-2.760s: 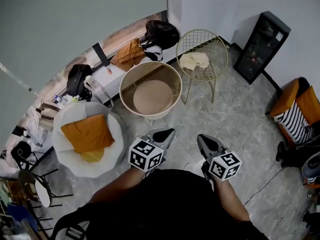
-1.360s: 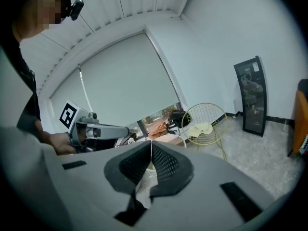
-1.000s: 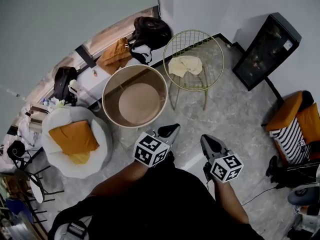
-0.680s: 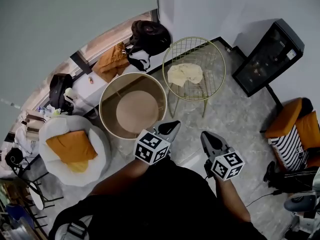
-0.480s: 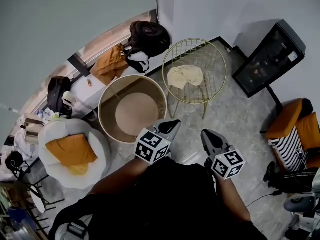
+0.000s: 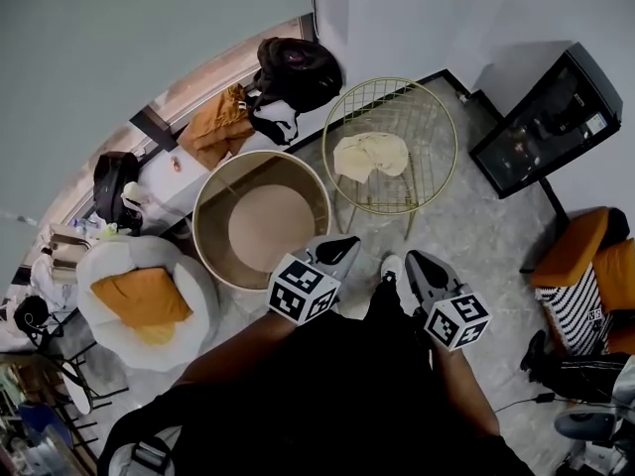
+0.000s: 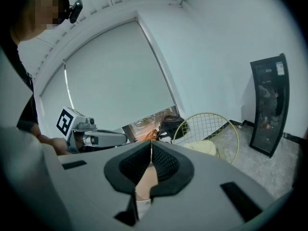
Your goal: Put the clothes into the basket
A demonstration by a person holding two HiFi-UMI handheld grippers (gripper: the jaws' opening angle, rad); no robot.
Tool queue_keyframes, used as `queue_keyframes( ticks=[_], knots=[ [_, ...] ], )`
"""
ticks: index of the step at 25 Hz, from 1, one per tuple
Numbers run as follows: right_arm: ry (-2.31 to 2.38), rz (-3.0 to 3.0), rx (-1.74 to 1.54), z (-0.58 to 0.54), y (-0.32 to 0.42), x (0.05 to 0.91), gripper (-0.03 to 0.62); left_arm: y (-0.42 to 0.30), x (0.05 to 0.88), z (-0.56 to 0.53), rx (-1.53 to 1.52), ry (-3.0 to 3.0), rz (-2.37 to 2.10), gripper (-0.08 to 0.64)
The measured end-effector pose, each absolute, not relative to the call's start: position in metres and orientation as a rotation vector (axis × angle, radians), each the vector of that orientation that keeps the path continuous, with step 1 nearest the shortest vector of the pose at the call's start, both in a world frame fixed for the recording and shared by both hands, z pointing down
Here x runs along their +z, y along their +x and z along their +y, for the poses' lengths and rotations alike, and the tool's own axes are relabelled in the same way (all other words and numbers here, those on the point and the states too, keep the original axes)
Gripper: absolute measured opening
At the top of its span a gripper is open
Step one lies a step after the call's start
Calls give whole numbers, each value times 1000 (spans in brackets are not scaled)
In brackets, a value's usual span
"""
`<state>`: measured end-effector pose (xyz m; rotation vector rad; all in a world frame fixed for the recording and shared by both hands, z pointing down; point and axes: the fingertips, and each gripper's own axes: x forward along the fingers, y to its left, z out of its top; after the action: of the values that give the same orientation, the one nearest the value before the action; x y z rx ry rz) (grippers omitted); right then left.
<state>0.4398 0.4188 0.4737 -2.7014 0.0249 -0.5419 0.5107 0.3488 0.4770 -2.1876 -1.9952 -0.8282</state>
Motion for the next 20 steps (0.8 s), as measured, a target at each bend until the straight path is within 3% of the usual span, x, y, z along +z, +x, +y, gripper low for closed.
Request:
queue_keyframes(
  ticks=[20],
  knots=[
    [-2698, 429, -616, 599, 563, 477, 17, 606, 469, 510, -819, -2462, -1667, 0]
  ],
)
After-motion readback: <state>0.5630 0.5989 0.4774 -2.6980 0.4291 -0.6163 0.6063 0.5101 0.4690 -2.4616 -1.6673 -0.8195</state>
